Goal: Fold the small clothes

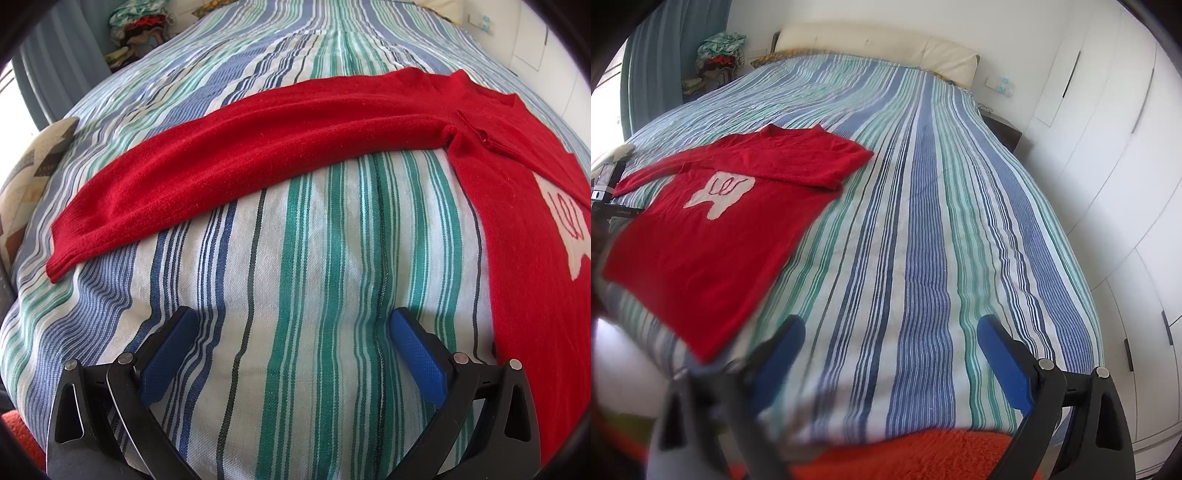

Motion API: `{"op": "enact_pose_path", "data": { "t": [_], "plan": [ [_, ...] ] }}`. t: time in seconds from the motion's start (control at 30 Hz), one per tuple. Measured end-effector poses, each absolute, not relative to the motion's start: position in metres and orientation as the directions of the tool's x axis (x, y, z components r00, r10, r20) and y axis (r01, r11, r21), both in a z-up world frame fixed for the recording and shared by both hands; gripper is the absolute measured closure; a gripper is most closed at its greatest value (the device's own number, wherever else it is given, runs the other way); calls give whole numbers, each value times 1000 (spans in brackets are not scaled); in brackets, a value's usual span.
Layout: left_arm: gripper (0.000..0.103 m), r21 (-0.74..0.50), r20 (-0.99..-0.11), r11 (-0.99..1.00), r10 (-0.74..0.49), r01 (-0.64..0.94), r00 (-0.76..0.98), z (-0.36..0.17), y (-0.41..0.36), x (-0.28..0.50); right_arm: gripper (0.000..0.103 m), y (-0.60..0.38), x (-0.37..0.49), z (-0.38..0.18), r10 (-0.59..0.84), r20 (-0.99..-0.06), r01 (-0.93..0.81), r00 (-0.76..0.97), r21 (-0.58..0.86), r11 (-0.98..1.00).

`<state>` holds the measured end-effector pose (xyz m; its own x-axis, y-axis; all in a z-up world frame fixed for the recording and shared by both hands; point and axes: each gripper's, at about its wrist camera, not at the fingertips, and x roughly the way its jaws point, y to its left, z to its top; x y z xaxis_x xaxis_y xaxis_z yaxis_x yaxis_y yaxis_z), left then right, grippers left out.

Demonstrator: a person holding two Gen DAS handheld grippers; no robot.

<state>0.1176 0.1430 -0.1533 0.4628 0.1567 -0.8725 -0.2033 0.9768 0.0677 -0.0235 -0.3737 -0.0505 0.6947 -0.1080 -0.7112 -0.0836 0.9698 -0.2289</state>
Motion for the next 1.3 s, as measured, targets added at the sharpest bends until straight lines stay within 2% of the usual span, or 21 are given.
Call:
{"op": "enact_pose_path", "data": {
  "t": [0.37, 0.47, 0.63, 0.87, 0.97, 1.07, 1.13, 1.23, 1.3],
  "plan": [
    [0, 22, -896, 978, 111, -207, 430, -150, 149, 118, 10, -375, -24, -50, -113, -708, -77, 698, -230, 970],
    [0, -92, -900, 969, 17, -228, 435, -140, 162, 116, 10, -375, -25, -49, -116, -705, -73, 699, -232, 970],
    [1, -398, -818, 855, -167, -332, 550, -126, 207, 100, 10, -375, -27, -48, -129, -700, -61, 703, -240, 969],
    [2, -630, -710, 589, -174, -506, 682, -129, 285, 72, 10, -378, -29, -46, -122, -695, -54, 708, -226, 973],
    [4, -655, -700, 515, -136, -553, 701, -139, 305, 79, 10, -379, -28, -46, -121, -696, -52, 708, -223, 973],
    [20, -663, -698, 433, -62, -611, 714, -152, 323, 86, 10, -376, -27, -47, -122, -698, -57, 706, -228, 972],
    [38, -677, -686, 379, -12, -631, 728, -157, 334, 83, 10, -374, -27, -48, -126, -699, -60, 704, -236, 970],
    [96, -664, -702, 324, 38, -674, 711, -164, 345, 69, 10, -373, -28, -48, -133, -696, -57, 706, -243, 968],
    [97, -664, -699, 323, 51, -674, 713, -161, 346, 61, 10, -374, -29, -47, -135, -694, -51, 707, -241, 969]
  ]
}}
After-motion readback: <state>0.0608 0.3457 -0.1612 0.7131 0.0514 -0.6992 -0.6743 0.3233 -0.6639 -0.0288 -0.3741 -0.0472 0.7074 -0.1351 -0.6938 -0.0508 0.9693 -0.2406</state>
